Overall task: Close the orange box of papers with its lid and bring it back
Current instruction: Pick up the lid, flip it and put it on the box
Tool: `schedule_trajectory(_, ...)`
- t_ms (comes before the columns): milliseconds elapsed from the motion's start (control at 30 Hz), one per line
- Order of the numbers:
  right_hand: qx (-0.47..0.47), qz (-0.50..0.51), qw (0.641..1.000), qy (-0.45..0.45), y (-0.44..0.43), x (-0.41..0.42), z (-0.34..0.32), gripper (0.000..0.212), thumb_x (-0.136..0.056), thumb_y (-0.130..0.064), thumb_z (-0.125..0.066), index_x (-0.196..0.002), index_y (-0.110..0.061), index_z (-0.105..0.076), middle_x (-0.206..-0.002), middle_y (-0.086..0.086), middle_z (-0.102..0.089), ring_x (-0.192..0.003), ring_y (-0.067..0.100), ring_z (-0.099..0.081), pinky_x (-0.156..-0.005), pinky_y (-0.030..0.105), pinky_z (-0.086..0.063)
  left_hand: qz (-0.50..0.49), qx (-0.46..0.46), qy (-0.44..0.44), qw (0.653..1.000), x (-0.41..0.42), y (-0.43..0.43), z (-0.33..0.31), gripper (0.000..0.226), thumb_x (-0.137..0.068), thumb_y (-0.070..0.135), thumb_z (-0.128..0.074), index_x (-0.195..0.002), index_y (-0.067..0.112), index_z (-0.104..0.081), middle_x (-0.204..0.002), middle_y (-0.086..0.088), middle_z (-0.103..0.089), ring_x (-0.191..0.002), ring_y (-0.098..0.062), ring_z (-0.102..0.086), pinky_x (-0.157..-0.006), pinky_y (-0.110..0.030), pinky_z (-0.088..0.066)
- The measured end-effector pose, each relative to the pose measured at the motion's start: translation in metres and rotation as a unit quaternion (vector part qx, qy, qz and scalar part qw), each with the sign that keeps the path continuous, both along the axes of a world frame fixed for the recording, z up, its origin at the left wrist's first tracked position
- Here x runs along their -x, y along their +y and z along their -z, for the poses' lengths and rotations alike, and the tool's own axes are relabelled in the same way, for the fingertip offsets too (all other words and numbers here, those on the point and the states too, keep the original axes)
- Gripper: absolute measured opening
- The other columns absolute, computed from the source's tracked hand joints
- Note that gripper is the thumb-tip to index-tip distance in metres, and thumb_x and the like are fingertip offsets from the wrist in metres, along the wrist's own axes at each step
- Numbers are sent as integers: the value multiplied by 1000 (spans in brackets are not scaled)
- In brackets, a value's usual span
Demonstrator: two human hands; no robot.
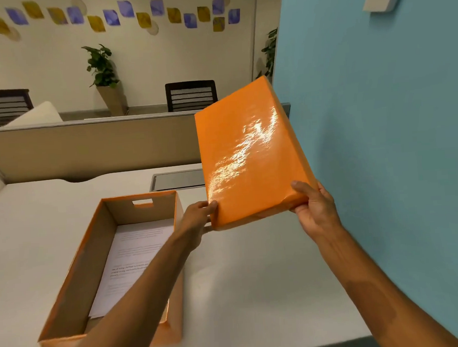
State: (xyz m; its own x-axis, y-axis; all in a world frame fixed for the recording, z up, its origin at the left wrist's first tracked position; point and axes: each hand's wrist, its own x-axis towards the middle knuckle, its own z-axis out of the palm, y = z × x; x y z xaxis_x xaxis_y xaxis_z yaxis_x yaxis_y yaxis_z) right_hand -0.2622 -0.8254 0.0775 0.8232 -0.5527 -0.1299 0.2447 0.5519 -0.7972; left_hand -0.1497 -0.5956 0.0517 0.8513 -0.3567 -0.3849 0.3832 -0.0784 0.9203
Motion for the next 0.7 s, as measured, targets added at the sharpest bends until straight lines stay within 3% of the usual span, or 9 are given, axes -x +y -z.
schedule_trajectory(100, -8, -24, 1000, 8, 15, -2, 2, 67, -67, -8, -79, -129, -18, -54, -122, 12, -65, -105, 32, -66, -66, 43, -60, -38, -10, -22, 999, -4, 25, 2, 45, -99, 21, -57, -138, -1, -49, -134, -17, -58, -119, -34, -59, -99, -52, -51)
schedule_trajectory(233, 23, -55, 997, 43, 39, -5, 10, 68, -69, -12, -84, -129, -24, -55, -126, 10, -64, -108, 35, -65, -75, 48, -60, -67, -31, -65, 995, -11, 70, -1, 26, -96, 22, -62, -117, 8, -60, -121, -13, -64, -112, -32, -63, -83, -44, -55)
schedule_trajectory(333, 94, -75, 989, 90, 63, -6, 15, 60, -71, -23, -85, -123, -31, -57, -124, 5, -63, -108, 35, -64, -77, 49, -60, -74, -48, -93, 992, -15, 109, -4, 26, -93, 22, -66, -116, 10, -61, -116, -9, -66, -109, -31, -65, -83, -44, -56)
schedule_trajectory(467, 175, -72, 972, 137, 108, -7, 22, 45, -74, -40, -78, -115, -30, -62, -120, 0, -65, -106, 28, -64, -68, 38, -58, -89, -69, -124, 986, -18, 166, -9, 26, -90, 25, -69, -113, 15, -63, -112, -2, -67, -105, -29, -67, -80, -43, -56)
schedule_trajectory(567, 232, -68, 957, 160, 143, -8, 30, 41, -81, -37, -74, -118, -26, -60, -119, 2, -65, -103, 24, -64, -63, 30, -55, -92, -91, -142, 981, -17, 207, -12, 28, -88, 30, -71, -112, 17, -63, -111, 0, -67, -102, -28, -67, -80, -42, -57)
schedule_trajectory(700, 243, -61, 950, 187, 192, -8, 44, 37, -84, -31, -74, -117, -25, -59, -114, 2, -65, -101, 27, -65, -71, 36, -56, -88, -124, -154, 976, -12, 260, -11, 41, -89, 32, -71, -123, 12, -61, -118, -5, -66, -103, -28, -66, -81, -42, -58)
